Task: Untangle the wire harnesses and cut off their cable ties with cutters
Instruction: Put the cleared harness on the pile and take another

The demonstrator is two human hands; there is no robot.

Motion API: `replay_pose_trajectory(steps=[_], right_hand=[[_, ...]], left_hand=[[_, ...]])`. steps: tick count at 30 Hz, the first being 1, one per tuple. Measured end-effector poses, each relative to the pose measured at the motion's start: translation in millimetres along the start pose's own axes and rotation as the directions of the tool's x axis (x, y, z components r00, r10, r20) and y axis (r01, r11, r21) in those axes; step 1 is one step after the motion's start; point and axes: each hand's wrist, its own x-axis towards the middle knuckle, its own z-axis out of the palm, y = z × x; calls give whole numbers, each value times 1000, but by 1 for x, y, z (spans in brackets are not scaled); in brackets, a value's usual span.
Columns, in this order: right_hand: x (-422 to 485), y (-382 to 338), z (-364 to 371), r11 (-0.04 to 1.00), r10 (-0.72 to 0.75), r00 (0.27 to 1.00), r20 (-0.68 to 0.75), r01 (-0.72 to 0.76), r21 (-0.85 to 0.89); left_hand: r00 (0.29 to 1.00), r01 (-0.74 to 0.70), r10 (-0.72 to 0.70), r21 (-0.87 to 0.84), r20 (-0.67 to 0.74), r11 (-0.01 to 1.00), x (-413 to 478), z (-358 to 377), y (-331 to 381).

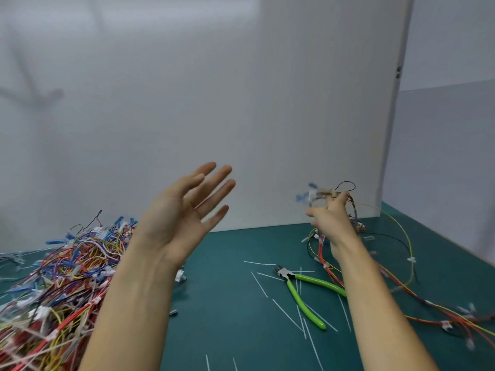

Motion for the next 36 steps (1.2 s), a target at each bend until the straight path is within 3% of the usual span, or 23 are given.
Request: replay_pose_trajectory(steps=[4,10,13,15,18,21,23,27,29,30,33,34,36], right_hand=[[7,29,4,985,145,987,71,-150,86],[21,51,6,957,268,963,6,-267,117],[16,47,7,944,297,947,-122,-310,-112],[11,37,7,922,194,961,-198,-248,-297],[1,11,14,896,49,983,-178,-122,-426],[-15,-18,27,871,-69,996,-60,31,-490],[-31,-39,41,876,-135,987,87,160,-454],[-67,-68,75,897,-300,928,223,354,-266],[-82,-72,90,888,-349,903,250,404,-220],[-88,-72,95,883,-360,894,267,419,-212],[-98,-66,105,875,-366,876,314,439,-205],[-99,-65,107,873,-361,874,327,439,-210],[-99,-63,107,873,-350,872,342,436,-218]], left_hand=[[999,-46,45,-23,-10,999,-5,-4,10],[997,-60,59,-8,-43,998,-9,-2,14],[997,-50,50,-2,-65,999,-11,0,15],[996,-47,47,-1,-79,999,-13,1,16],[993,-56,57,10,-106,998,-15,0,20],[986,-97,107,82,-129,992,-19,-6,25],[973,-140,181,255,-145,957,-22,-14,29],[885,-127,399,697,-242,706,-25,-34,32],[845,-8,459,851,-275,525,-22,-49,29],[832,94,475,916,-287,389,-20,-58,27],[805,430,462,902,-371,-25,-17,-82,22],[790,521,434,847,-433,-105,-18,-88,22],[748,640,353,751,-563,-159,-19,-100,24]])
